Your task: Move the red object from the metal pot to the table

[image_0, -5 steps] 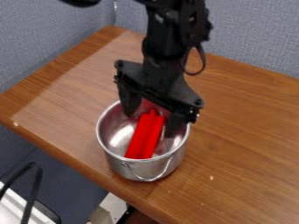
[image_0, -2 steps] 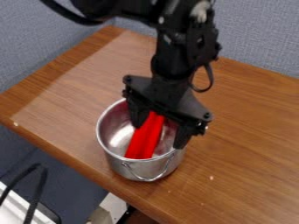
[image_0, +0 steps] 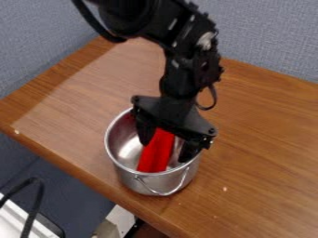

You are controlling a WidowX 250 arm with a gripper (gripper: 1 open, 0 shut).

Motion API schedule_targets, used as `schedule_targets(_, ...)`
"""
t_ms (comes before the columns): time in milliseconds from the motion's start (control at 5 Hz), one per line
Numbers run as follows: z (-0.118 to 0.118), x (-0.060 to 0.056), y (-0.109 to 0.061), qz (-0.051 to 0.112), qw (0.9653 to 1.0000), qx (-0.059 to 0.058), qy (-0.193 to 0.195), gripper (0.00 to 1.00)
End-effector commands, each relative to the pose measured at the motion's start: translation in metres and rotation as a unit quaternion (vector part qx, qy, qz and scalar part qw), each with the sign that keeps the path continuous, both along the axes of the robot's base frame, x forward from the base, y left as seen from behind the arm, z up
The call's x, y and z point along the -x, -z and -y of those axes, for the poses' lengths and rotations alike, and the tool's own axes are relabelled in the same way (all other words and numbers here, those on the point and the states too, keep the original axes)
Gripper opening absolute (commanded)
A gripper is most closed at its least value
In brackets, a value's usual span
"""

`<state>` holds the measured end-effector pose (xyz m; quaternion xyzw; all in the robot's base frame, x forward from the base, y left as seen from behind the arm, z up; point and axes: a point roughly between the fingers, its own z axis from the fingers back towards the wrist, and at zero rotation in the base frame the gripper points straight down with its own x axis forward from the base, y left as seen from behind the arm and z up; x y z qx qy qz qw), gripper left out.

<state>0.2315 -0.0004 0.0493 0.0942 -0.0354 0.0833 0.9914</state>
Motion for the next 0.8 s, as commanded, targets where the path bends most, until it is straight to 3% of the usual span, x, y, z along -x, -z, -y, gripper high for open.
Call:
schedule_targets(0,-0.009,-0.011,0.015,0.007,0.9995,0.006,-0.032,1.00)
schedule_targets(200,-0.008,-0.016,0.024,0.000,0.9992,0.006,-0.041,0.00)
schedule_targets(600,-0.012,-0.022,0.024,-0.008,0.9987,0.011,-0.050,0.00)
